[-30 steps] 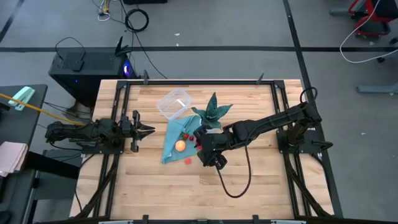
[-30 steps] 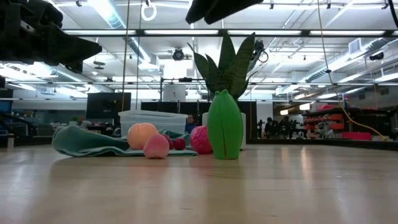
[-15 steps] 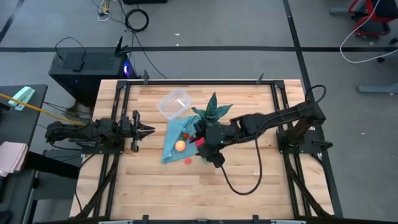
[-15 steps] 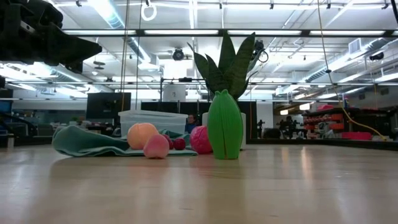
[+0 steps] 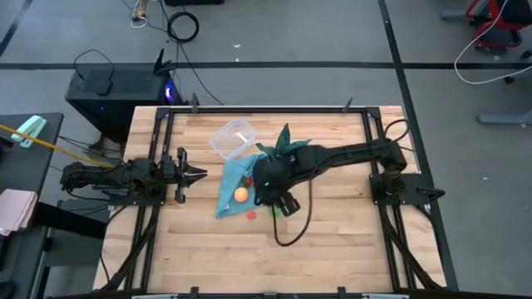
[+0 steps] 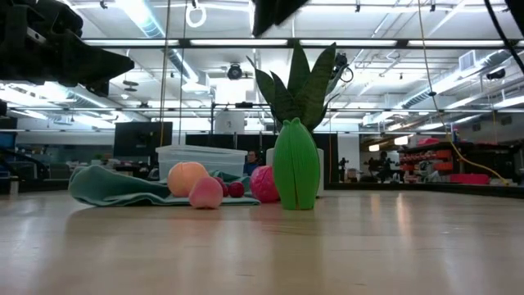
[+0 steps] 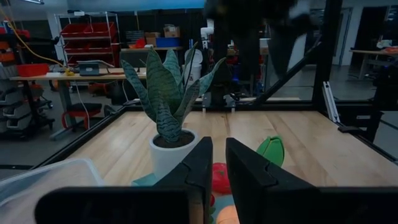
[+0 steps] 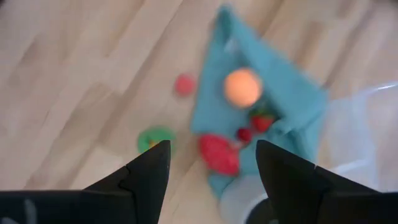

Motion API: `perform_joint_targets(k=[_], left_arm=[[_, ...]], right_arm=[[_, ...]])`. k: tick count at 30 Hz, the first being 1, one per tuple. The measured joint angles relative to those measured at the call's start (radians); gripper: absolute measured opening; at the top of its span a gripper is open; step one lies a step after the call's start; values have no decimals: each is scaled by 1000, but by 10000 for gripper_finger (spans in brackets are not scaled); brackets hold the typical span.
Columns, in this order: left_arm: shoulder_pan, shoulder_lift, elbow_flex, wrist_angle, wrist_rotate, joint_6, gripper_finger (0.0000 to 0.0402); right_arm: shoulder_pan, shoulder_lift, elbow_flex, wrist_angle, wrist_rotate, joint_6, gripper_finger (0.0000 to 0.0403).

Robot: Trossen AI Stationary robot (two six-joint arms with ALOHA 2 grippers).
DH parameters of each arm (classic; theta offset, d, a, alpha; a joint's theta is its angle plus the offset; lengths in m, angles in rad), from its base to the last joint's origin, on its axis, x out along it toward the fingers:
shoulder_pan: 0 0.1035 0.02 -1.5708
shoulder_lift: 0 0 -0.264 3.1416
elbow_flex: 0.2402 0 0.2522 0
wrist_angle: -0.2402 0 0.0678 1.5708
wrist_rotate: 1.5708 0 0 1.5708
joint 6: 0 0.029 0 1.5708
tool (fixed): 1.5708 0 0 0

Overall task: Pick and placing Produce into tupperware
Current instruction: Put the corn into the transparent bin

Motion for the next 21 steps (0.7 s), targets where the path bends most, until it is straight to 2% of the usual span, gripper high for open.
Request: perform_joint_targets(k=[5,21], left_arm=[[0,0,0,0,0,0,60],[0,0,0,-1,-1,0,54]], right_arm=[[0,71,-1,-99,4,-6,243],[54,178,-5,-77,-52,-28,267]])
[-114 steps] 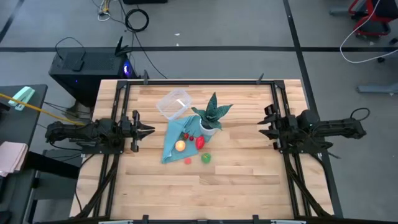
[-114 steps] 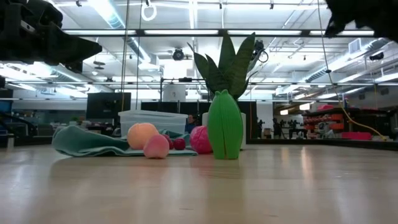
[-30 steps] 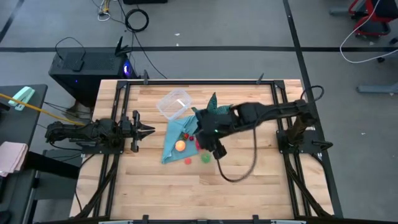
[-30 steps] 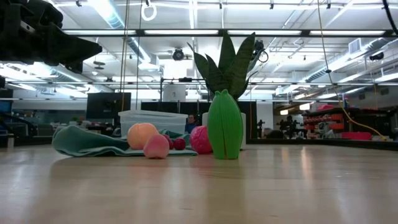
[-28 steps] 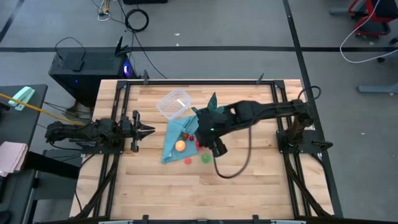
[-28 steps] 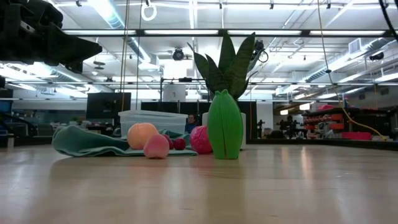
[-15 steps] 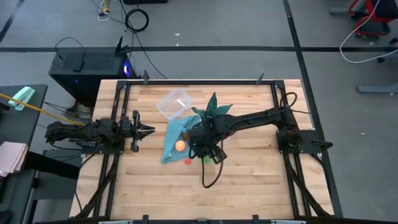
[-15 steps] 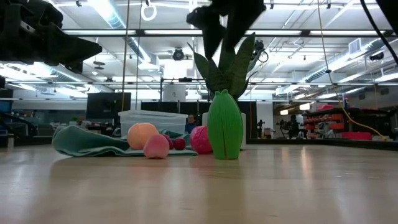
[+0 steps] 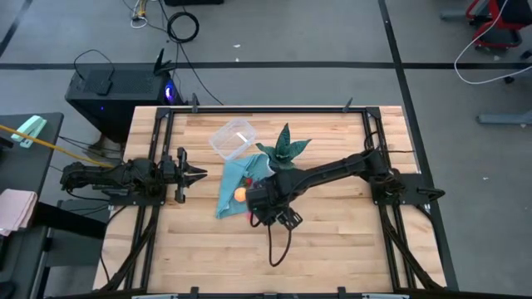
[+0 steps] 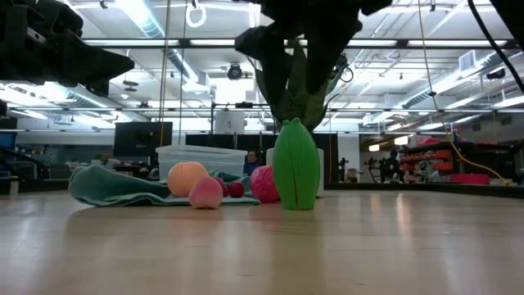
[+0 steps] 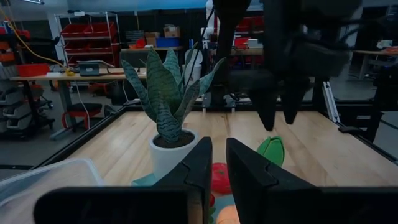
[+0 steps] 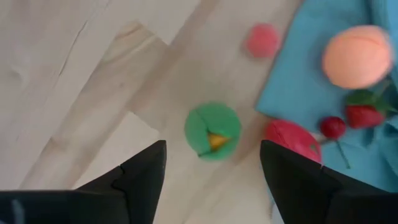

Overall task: Pick and placing Produce into tupperware
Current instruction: Put the corn into the transparent bin

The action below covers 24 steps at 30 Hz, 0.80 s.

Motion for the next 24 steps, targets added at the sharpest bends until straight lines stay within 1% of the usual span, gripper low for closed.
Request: perform_joint_targets(k=[5,13,17,24], left_arm=[[0,0,0,-1,0,0,60],[0,0,0,-1,0,0,56],[0,0,0,-1,0,0,53],[0,0,0,-1,0,0,61]], right_arm=[[0,39,0,4,7,-18,268],[-9,39,-2,17,13,-46,266],[-17,39,-47,53,12,-45,266],[-17,41,-138,86,8,-48,266]])
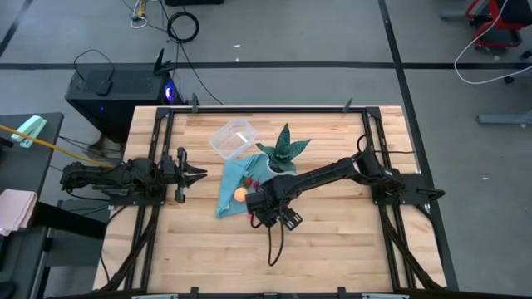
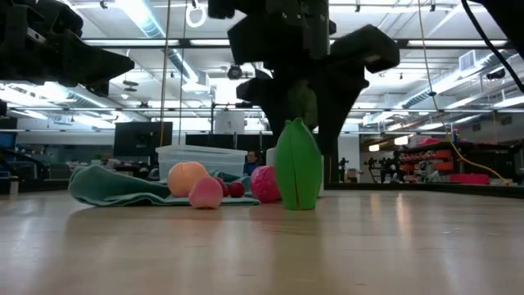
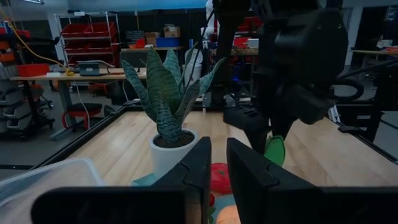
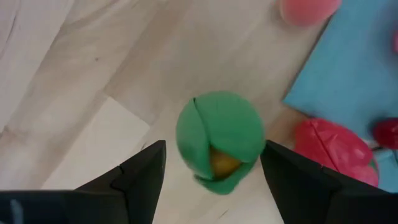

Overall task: Pick and placing Produce into tupperware
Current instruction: Put the corn into the transparent bin

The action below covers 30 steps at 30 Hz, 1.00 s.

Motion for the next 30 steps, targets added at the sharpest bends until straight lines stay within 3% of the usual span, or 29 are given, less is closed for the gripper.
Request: perform_joint_targets(k=[7,23,30], left_arm=[[0,0,0,0,0,0,55],[0,0,0,0,0,0,58],[0,0,0,0,0,0,54]], right_arm=[[0,-2,-40,66,-12,3,265],[0,-2,-42,67,-12,6,223],[0,-2,-24,44,-8,5,225]])
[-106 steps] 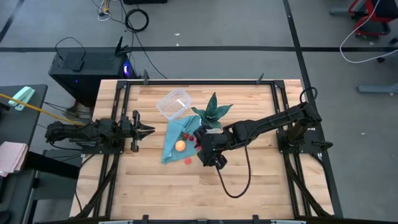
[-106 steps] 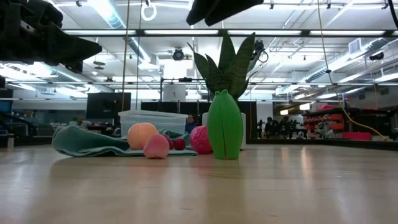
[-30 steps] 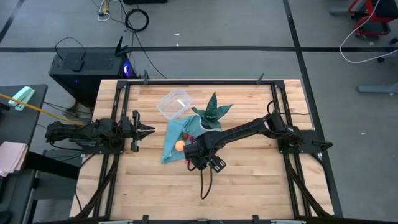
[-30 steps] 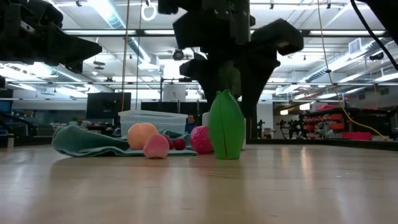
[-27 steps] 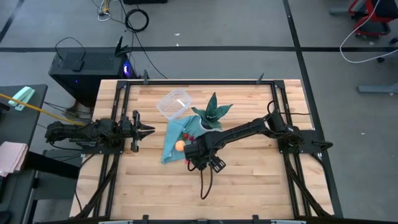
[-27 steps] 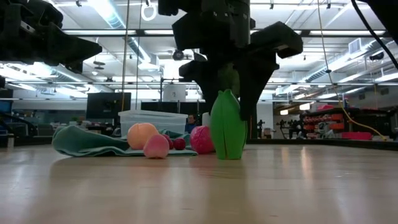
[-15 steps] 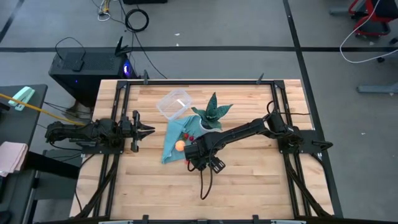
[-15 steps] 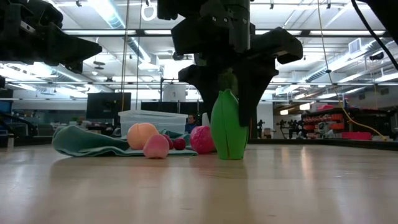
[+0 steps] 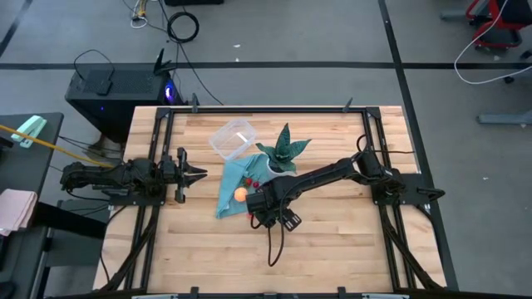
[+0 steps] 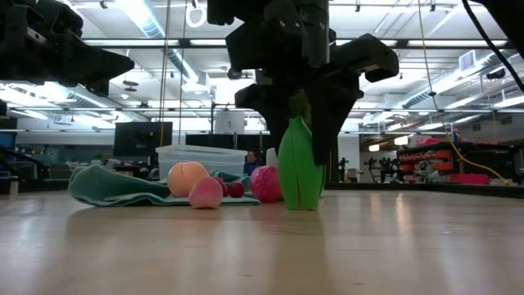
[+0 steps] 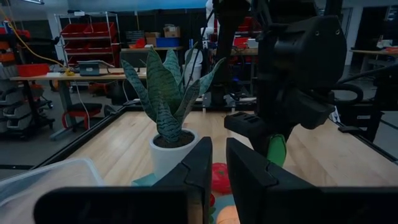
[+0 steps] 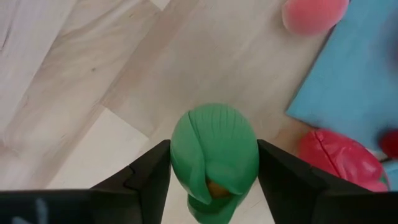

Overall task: Pick and placing Produce into tupperware
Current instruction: Put the corn into the transparent bin

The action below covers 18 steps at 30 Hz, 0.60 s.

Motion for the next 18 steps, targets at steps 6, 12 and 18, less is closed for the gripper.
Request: perform_joint_targets(k=[6,12,18], left_arm=[[0,0,0,0,0,0,61],[0,0,0,0,0,0,57],[0,0,0,0,0,0,51]], right_arm=[[0,0,60,-47,42,-2,227],[-5,0,151,-68,61,-8,225],[-33,-1,271,-74,88,-19,227]])
